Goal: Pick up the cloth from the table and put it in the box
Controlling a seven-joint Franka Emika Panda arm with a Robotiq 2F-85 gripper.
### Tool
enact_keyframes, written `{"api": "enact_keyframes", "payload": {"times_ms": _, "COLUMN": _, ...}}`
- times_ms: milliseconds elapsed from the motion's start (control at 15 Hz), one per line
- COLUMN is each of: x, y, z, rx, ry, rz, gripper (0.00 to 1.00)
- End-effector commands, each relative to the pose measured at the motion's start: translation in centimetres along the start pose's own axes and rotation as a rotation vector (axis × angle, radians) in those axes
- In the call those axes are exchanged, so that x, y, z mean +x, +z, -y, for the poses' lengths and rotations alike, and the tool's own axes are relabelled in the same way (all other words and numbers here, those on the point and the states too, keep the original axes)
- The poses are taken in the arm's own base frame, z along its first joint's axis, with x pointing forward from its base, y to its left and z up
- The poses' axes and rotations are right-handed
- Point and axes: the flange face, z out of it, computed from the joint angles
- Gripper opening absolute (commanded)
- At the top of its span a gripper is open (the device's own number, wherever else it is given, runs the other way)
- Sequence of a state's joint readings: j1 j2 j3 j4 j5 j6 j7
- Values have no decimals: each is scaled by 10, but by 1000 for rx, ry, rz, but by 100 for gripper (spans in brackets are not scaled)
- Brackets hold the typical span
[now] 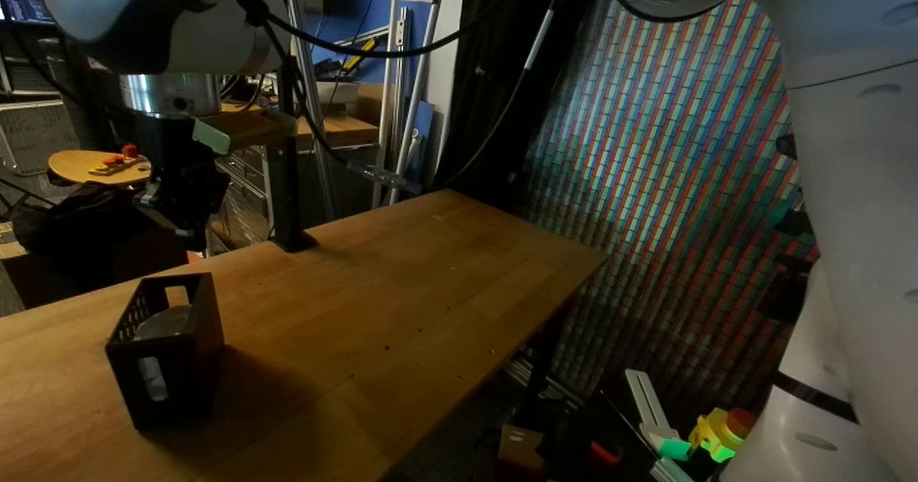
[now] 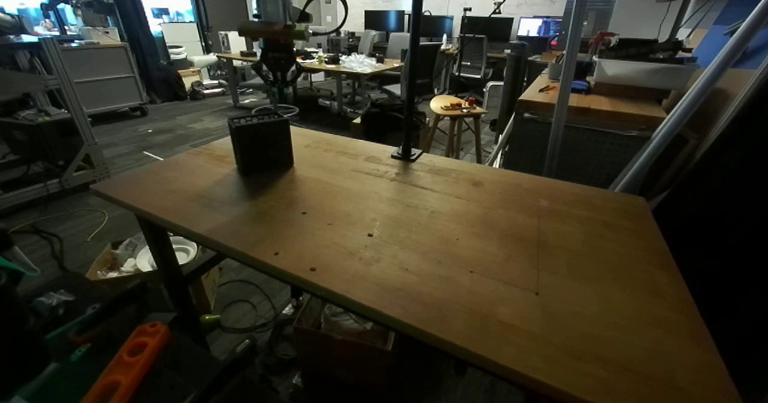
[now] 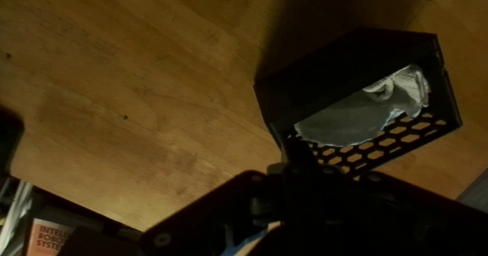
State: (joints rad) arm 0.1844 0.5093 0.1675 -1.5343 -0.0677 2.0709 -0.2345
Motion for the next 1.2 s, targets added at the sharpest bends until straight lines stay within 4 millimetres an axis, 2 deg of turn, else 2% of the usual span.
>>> {"api": "enact_keyframes", "payload": {"times_ms": 0, "x": -24, "y": -13, "z": -15, "rx": -9, "ry": 194, "rz": -52, "gripper": 2}}
{"api": "enact_keyframes", "payload": {"times_ms": 267, "x": -40, "y": -13, "z": -29, "rx": -24, "ry": 385, "rz": -121, "gripper": 2}}
{"api": "enact_keyframes", "payload": {"times_ms": 467, "x": -48, "y": -14, "z": -32, "rx": -41, "ry": 488, "rz": -208, "gripper": 3}}
{"api": "enact_keyframes", "payload": {"times_ms": 533, "x": -49, "y": -14, "z": -31, "rx": -44, "ry": 503, "rz": -242, "gripper": 8}}
{"api": "enact_keyframes", "payload": {"times_ms": 600, "x": -36, "y": -3, "z": -36, "rx": -40, "ry": 450, "rz": -179, "gripper": 4}}
{"api": "enact_keyframes", "payload": {"times_ms": 733, "x": -41, "y": -2, "z": -35, "rx": -41, "ry": 475, "rz": -206, "gripper": 8}}
{"api": "enact_keyframes", "payload": {"times_ms": 1133, "x": -44, "y": -4, "z": -33, "rx": -42, "ry": 487, "rz": -215, "gripper": 8}}
